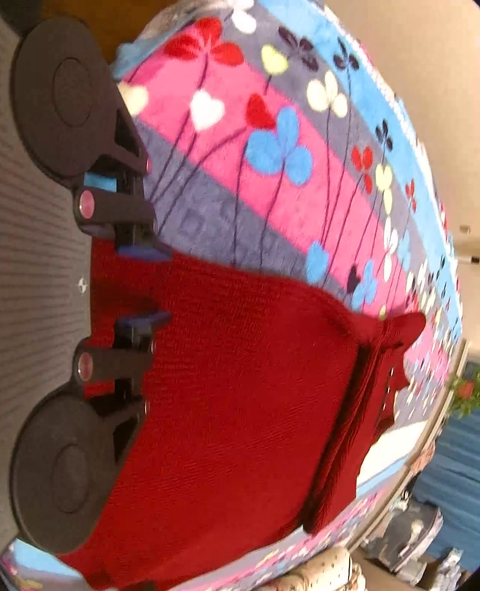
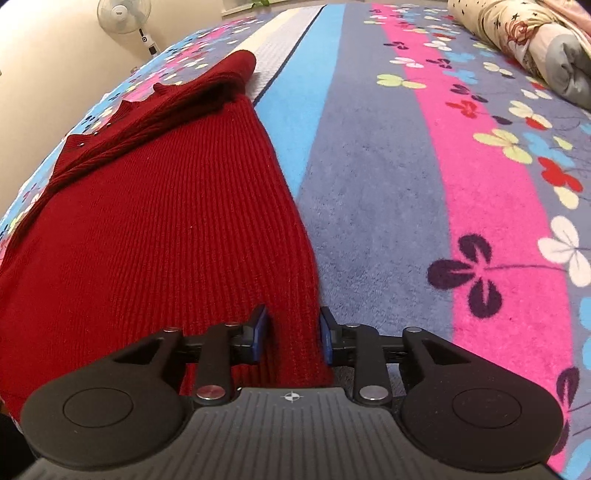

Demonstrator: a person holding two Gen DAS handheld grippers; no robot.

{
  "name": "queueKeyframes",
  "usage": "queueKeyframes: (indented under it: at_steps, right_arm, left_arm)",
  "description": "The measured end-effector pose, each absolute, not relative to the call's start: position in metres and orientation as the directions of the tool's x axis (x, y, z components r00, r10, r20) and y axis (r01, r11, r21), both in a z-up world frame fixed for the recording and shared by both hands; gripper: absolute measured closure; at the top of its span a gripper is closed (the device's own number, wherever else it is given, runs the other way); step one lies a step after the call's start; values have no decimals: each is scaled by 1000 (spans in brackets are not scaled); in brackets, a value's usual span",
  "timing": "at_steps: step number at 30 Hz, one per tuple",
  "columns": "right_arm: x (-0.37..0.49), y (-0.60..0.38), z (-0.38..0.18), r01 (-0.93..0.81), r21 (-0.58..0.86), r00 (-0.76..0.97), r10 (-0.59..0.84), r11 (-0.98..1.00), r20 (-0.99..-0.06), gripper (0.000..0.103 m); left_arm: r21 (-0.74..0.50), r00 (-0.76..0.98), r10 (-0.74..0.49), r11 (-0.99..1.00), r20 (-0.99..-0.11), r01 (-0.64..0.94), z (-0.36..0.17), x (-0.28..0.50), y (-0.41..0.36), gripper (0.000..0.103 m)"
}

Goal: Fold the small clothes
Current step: 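Grasp the sweater side edge with the right gripper while the left gripper grasps the hem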

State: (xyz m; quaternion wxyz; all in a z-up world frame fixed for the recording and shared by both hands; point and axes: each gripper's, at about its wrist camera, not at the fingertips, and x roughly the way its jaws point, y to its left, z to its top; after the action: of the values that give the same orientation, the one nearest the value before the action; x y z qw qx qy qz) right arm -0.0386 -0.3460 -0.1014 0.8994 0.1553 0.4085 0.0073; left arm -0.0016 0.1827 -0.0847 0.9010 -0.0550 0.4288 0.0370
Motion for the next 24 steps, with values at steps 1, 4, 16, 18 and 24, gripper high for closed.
queueKeyframes:
  at_steps: [1,4,16,18,24]
  right_arm:
    - [-39,-346,-102,118,277,666,131,954,-735,66]
    - [-39,-345,-103,119,268,664,125,956,-738,65]
    - [-40,-348,-95,79,359,690,209,930,-693,76]
    - [-37,-344,-103,91,302,652,172,949,-738,73]
    - [-36,-335,-102,61,264,649,163,963,-743,72]
  left_arm:
    - [-53,628,41,990,-777,-129,-84,-3,184,51]
    - [-68,617,46,985,-786,-160,-85,-2,193,51]
    - [-286,555,-213,957,-804,-48,-91,-3,194,70]
    - [-226,527,-162,972,-834,-59,-99,-2,191,62]
    - [-305,633,-229,952,-740,-12,-78,-8,193,88]
